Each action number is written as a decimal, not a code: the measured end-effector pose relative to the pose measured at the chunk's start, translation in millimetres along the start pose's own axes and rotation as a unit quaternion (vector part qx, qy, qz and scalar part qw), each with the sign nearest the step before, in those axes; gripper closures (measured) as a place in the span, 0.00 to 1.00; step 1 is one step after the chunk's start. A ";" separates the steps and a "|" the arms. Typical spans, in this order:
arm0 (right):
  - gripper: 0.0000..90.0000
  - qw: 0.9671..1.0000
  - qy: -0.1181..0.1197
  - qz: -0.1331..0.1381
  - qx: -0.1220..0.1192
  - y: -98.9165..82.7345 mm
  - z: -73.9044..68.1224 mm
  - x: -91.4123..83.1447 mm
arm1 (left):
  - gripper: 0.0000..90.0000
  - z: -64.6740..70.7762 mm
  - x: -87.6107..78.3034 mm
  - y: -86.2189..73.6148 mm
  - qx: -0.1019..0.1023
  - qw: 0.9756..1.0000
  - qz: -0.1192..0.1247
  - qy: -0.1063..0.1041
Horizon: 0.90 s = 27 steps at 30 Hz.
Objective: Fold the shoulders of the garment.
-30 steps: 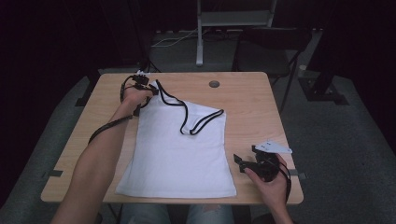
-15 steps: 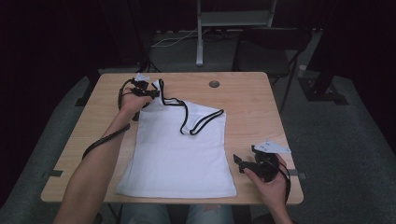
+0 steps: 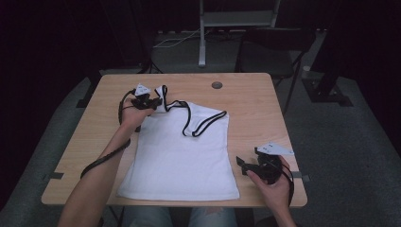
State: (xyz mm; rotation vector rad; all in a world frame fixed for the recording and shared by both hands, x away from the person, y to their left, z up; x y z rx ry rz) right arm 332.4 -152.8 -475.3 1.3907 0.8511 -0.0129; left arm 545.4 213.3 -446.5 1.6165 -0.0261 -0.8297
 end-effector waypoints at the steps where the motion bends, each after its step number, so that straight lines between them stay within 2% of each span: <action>1: 0.20 1.000 -0.001 0.000 0.000 0.0 0.0 0.0 | 0.96 1.1 -0.6 -2.1 0.002 1.000 0.001 -0.001; 8: 0.20 1.000 -0.002 0.000 0.000 0.0 0.0 0.2 | 0.96 8.7 -4.1 -10.9 0.033 0.999 -0.011 -0.002; 12: 0.20 1.000 -0.002 0.000 -0.001 0.0 -0.1 0.1 | 0.96 9.7 -6.6 -15.2 0.053 0.998 -0.027 -0.003; 16: 0.20 1.000 -0.002 -0.001 -0.001 0.0 -0.1 0.3 | 0.94 12.6 -9.9 -18.0 0.071 0.997 -0.033 -0.011; 18: 0.20 1.000 -0.002 -0.001 -0.001 0.0 -0.2 0.4 | 0.93 13.1 -12.3 -17.9 0.073 0.997 -0.032 -0.014; 24: 0.20 1.000 -0.003 -0.002 -0.001 -0.1 -0.1 0.5 | 0.88 18.1 -19.9 -19.1 0.083 0.995 -0.036 -0.038; 27: 0.20 1.000 -0.003 -0.003 -0.002 -0.1 -0.1 0.6 | 0.85 21.3 -24.1 -21.9 0.093 0.993 -0.044 -0.052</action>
Point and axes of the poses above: each handheld gripper's, and its own axes: x roughly forward along the jaws, y roughly out of its top, z roughly to its right, the point moved 6 cm from there along x, roughly forward along the jaws, and after that the axes turned 4 degrees about -x, right-handed, at the moved point
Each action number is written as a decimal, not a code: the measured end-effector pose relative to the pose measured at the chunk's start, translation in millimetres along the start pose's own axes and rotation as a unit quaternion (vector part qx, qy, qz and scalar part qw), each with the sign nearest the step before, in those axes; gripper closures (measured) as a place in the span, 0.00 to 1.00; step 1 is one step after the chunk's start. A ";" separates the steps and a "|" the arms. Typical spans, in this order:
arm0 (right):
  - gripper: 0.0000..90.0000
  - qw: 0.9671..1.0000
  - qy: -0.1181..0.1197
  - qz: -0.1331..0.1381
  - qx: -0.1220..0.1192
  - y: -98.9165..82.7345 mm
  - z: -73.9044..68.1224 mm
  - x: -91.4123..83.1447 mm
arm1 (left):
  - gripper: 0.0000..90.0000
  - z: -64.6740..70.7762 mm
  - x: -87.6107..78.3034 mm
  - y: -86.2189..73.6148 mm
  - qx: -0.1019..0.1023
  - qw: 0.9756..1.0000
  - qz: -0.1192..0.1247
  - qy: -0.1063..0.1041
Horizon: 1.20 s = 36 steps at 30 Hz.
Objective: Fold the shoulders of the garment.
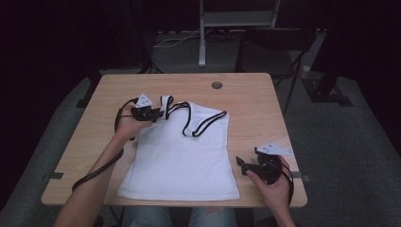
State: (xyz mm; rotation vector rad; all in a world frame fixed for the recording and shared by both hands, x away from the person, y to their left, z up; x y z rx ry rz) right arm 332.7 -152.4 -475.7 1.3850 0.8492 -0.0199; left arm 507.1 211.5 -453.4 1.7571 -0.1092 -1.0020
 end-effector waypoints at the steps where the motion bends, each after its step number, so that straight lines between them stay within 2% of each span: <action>1: 0.20 1.000 0.000 0.000 0.000 0.0 0.0 0.0 | 0.85 1.4 -0.5 -1.1 0.002 1.000 -0.003 -0.006; 5: 0.20 1.000 0.000 0.000 0.000 0.0 -0.1 0.0 | 0.82 7.0 -3.6 -8.0 0.010 0.999 -0.015 -0.027; 7: 0.20 1.000 0.000 0.001 0.000 0.0 -0.1 -0.2 | 0.81 9.3 -6.1 -11.2 0.007 0.999 -0.014 -0.036; 13: 0.20 1.000 0.000 0.000 -0.001 0.0 -0.4 0.1 | 0.75 17.2 -18.9 -21.4 0.025 0.998 -0.025 -0.060; 16: 0.20 1.000 0.004 -0.001 -0.001 0.2 -1.5 0.6 | 0.71 19.4 -29.2 -17.1 0.040 0.997 -0.016 -0.063; 20: 0.20 1.000 0.006 -0.009 -0.019 5.0 -5.3 6.3 | 0.66 20.2 -33.6 -2.1 0.058 0.996 -0.013 -0.060; 23: 0.20 0.999 0.019 -0.015 -0.034 17.8 -13.0 13.6 | 0.62 23.6 -27.6 12.1 0.068 0.996 -0.019 -0.061; 25: 0.20 0.998 0.028 -0.020 -0.043 26.9 -18.4 19.2 | 0.60 28.5 -20.2 20.4 0.074 0.994 -0.025 -0.071; 26: 0.20 0.998 0.033 -0.022 -0.050 32.6 -21.6 23.1 | 0.59 32.3 -14.2 24.0 0.077 0.993 -0.031 -0.082; 28: 0.20 0.997 0.047 -0.032 -0.061 44.0 -28.6 32.4 | 0.57 35.8 -5.0 27.4 0.085 0.992 -0.041 -0.089; 29: 0.20 0.996 0.053 -0.037 -0.066 49.7 -31.9 37.5 | 0.56 37.6 1.6 28.9 0.094 0.990 -0.050 -0.094; 32: 0.20 0.994 0.065 -0.043 -0.080 66.8 -40.5 52.5 | 0.53 43.4 16.1 31.4 0.090 0.987 -0.055 -0.123; 33: 0.21 0.992 0.069 -0.047 -0.091 73.1 -43.8 58.9 | 0.53 43.5 19.2 31.4 0.093 0.986 -0.058 -0.126; 35: 0.25 0.991 0.075 -0.049 -0.101 81.2 -48.5 67.2 | 0.54 41.9 25.3 30.4 0.111 0.984 -0.071 -0.124; 36: 0.25 0.990 0.077 -0.053 -0.105 85.0 -51.2 71.7 | 0.56 42.9 27.7 29.4 0.113 0.982 -0.075 -0.132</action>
Point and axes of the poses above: each handheld gripper's, and its own axes: x roughly forward along the jaws, y roughly out of its top, z roughly to its right, the point moved 6 cm from there along x, roughly forward along the jaws, and after that the axes turned 4 degrees about -x, right-handed, at the moved point
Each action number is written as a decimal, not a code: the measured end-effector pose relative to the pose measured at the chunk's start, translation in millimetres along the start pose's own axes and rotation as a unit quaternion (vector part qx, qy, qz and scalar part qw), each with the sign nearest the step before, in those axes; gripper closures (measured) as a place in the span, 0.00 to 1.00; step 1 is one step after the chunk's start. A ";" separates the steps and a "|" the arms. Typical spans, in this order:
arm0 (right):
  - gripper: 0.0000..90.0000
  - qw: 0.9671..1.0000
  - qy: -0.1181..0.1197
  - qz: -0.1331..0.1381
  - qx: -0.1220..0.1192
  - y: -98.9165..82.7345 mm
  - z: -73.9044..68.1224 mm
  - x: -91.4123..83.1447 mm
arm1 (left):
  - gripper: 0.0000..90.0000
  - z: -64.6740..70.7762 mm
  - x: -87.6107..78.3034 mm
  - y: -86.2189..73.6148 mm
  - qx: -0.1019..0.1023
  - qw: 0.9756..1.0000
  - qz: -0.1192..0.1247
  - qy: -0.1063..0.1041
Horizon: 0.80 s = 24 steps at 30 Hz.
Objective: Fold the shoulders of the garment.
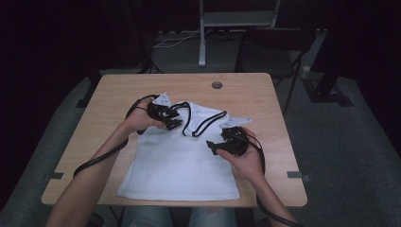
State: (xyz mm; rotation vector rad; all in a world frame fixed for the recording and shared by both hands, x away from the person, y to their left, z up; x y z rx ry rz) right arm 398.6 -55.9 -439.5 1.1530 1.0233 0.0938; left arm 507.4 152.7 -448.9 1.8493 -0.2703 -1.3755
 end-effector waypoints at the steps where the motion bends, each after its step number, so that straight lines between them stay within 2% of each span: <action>1: 0.26 1.000 0.006 -0.002 -0.003 5.2 -1.6 5.0 | 0.59 1.0 0.9 -0.5 -0.001 1.000 -0.002 -0.009; 3: 0.26 1.000 0.012 -0.007 -0.007 11.8 -3.8 11.9 | 0.68 2.5 1.4 -1.6 -0.004 1.000 0.000 -0.020; 5: 0.26 1.000 0.015 -0.010 -0.012 16.1 -5.4 17.3 | 0.80 4.7 -0.9 -4.3 -0.003 0.999 -0.011 -0.031; 8: 0.26 1.000 0.018 -0.010 -0.013 21.3 -7.8 23.5 | 0.87 11.0 -8.9 -8.2 0.016 0.999 -0.014 -0.035; 10: 0.25 1.000 0.019 -0.012 -0.014 22.8 -9.6 26.6 | 0.87 15.7 -15.6 -10.5 0.024 0.999 -0.004 -0.035; 15: 0.25 0.999 0.021 -0.020 -0.018 24.5 -13.2 34.0 | 0.88 26.2 -27.6 -25.2 0.043 0.998 -0.008 -0.041; 20: 0.26 0.999 0.025 -0.027 -0.025 27.0 -16.6 41.5 | 0.88 31.4 -35.6 -38.5 0.049 0.998 -0.012 -0.042; 24: 0.31 0.998 0.023 -0.032 -0.038 30.2 -18.7 47.8 | 0.86 30.1 -42.0 -47.7 0.045 0.998 -0.015 -0.036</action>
Point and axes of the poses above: each handheld gripper's, and its own axes: x roughly forward along the jaws, y roughly out of its top, z roughly to its right, the point moved 6 cm from there along x, roughly forward along the jaws, and after that the axes turned 4 degrees about -x, right-handed, at the moved point
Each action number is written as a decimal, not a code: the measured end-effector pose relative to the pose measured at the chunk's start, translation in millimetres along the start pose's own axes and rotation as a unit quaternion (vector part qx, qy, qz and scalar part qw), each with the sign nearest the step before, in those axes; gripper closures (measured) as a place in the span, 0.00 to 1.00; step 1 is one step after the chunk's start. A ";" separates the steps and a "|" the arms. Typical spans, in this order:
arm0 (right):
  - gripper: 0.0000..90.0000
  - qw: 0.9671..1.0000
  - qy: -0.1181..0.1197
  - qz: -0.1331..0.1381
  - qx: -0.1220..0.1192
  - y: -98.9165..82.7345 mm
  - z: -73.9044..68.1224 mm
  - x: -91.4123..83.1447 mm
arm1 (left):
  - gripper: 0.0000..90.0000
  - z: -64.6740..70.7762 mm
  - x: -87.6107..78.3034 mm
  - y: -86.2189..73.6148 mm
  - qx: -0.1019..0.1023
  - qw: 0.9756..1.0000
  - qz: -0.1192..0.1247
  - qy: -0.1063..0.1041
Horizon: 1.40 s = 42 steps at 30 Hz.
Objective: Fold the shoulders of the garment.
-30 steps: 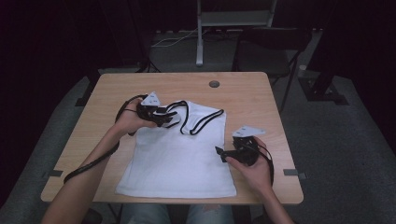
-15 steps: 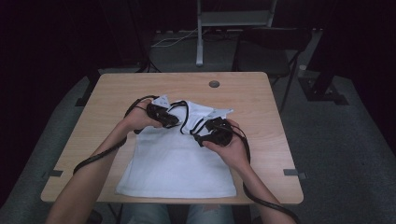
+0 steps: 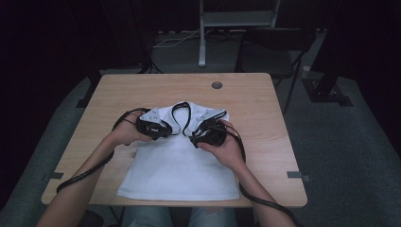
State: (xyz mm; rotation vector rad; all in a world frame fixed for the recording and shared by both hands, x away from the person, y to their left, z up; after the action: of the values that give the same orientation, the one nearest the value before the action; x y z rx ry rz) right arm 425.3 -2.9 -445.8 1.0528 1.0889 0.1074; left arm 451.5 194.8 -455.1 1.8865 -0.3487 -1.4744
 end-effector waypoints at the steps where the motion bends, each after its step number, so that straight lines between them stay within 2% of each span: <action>1: 0.34 1.000 -0.002 -0.003 -0.004 0.9 0.1 2.4 | 0.85 -0.2 -1.2 -1.5 -0.001 1.000 -0.001 0.001; 4: 0.40 1.000 -0.007 -0.008 -0.010 3.4 2.1 7.3 | 0.80 -2.1 -4.8 -0.1 -0.002 1.000 0.012 0.019; 5: 0.43 1.000 -0.010 -0.009 -0.013 4.5 2.8 9.0 | 0.77 -2.6 -5.1 5.0 0.007 0.999 0.028 0.033; 8: 0.50 0.999 -0.009 -0.015 -0.029 7.2 0.6 17.2 | 0.65 -2.3 0.2 20.0 0.018 0.997 0.057 0.050; 9: 0.50 0.999 -0.009 -0.015 -0.029 7.2 0.6 17.2 | 0.61 -2.3 0.2 20.0 0.018 0.997 0.057 0.050; 11: 0.54 0.999 -0.011 -0.024 -0.042 7.6 -2.8 22.1 | 0.59 -1.4 7.1 23.0 0.024 0.997 0.050 0.050; 13: 0.59 0.998 -0.013 -0.027 -0.049 7.9 -3.7 25.3 | 0.59 -1.0 16.2 23.3 0.038 0.997 0.034 0.049; 15: 0.66 0.998 -0.011 -0.030 -0.055 7.9 -3.9 28.2 | 0.62 0.2 24.8 21.5 0.046 0.998 0.014 0.044; 18: 0.74 0.998 -0.006 -0.037 -0.059 6.5 -4.4 31.2 | 0.73 2.0 30.4 18.7 0.045 0.998 -0.008 0.034; 21: 0.83 0.997 0.003 -0.042 -0.059 3.7 -5.3 34.1 | 0.88 2.0 31.9 15.5 0.027 0.999 -0.013 0.024; 23: 0.88 0.997 0.004 -0.042 -0.059 2.0 -5.9 34.8 | 0.92 2.2 29.8 13.2 0.026 0.999 -0.013 0.023; 29: 0.93 0.998 0.006 -0.035 -0.049 1.4 -5.3 32.0 | 0.95 3.2 22.9 12.9 0.032 0.999 0.001 0.030; 32: 0.93 0.998 0.012 -0.031 -0.046 0.8 -6.0 28.1 | 0.95 4.3 18.3 12.9 0.025 0.999 0.017 0.030; 42: 0.93 0.998 0.022 -0.019 -0.051 -4.5 -10.7 18.5 | 0.95 9.1 9.5 5.4 0.023 0.999 0.028 0.034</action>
State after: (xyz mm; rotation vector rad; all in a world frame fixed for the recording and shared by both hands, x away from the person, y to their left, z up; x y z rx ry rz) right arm 424.7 11.6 -462.2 0.9418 1.1321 0.1543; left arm 447.1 182.0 -459.5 1.9423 -0.4034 -1.3724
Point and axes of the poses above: each handheld gripper's, and its own axes: x roughly forward along the jaws, y roughly out of its top, z roughly to its right, the point moved 6 cm from there along x, roughly forward along the jaws, and after that the axes turned 4 degrees about -x, right-handed, at the moved point
